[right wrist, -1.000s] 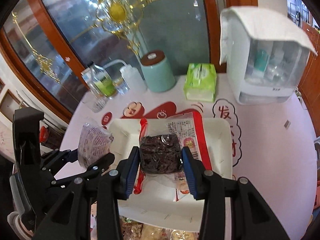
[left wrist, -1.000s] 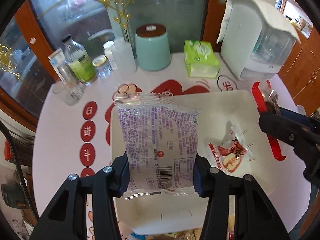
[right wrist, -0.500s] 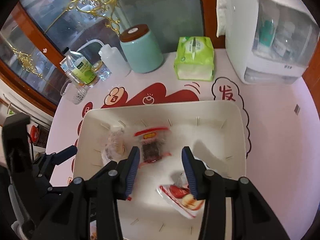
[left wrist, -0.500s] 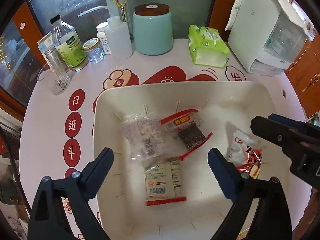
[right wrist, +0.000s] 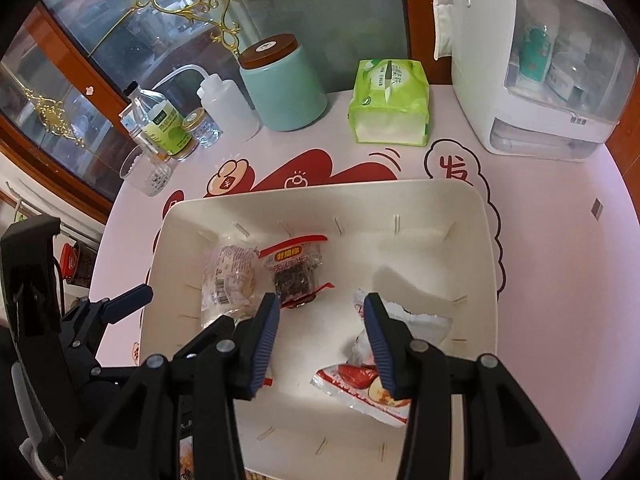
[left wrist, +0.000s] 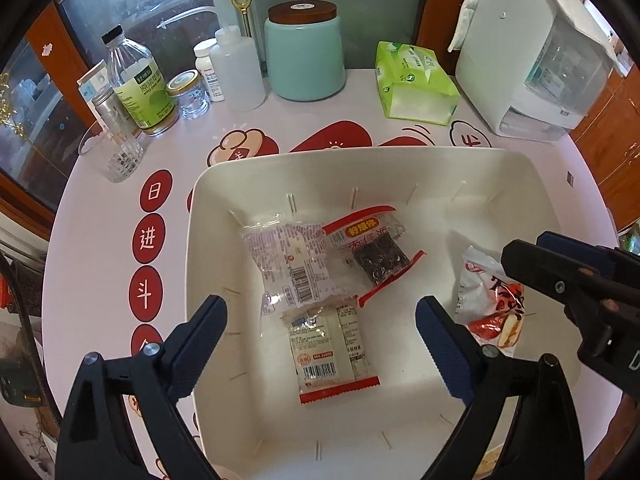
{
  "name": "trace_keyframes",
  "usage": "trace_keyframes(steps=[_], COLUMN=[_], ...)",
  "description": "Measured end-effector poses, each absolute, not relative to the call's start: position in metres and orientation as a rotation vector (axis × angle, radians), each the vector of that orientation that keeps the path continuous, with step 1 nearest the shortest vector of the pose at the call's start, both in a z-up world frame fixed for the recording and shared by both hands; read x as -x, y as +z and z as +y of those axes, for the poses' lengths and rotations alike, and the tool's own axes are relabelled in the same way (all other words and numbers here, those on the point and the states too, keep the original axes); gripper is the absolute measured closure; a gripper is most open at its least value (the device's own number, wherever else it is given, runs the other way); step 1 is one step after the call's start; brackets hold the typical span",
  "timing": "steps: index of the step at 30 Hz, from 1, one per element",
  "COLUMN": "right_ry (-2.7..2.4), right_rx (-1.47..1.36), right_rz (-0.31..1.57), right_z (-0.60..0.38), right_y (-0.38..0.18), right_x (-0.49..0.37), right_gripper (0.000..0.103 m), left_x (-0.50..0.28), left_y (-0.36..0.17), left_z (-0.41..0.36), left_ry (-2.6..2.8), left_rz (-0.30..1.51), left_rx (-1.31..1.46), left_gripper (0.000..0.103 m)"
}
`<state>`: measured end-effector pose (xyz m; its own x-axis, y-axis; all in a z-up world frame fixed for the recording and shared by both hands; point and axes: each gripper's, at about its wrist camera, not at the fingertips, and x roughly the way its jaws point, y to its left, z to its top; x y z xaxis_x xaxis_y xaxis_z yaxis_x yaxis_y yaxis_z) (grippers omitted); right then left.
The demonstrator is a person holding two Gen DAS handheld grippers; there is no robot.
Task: Organize snacks
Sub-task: 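Move both tools back over the remaining snack pile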
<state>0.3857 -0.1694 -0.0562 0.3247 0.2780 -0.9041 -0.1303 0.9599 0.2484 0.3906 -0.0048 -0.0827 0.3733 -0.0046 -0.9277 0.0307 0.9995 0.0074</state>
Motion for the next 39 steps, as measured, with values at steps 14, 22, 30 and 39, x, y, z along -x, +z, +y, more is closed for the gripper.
trace_keyframes(steps=[14,22,30,39], right_ry=[0.283,0.318,0.379,0.443], right_rx=[-0.145,-0.140,-0.117,-0.053], right_rz=[1.190,1.169,1.135,1.102], right_z=[-0.177,-0.179,-0.176,-0.174], right_y=[-0.032,-0.010,0.013,0.019], right_x=[-0.349,-0.311,-0.268,-0.214], right_gripper=[0.059,0.059,0.059,0.054], left_x=[-0.347,-0.307,-0.262,-0.204], left_y=[-0.057,-0.032,-0.012,-0.013], left_z=[-0.005,-0.005,0.006,0.016], left_ry=[-0.017,-0.014,-0.002,-0.012], left_rz=[1.171,1.144,1.126,1.127], left_rx=[-0.018,-0.029,0.017,0.053], left_gripper=[0.008,0.008,0.008,0.008])
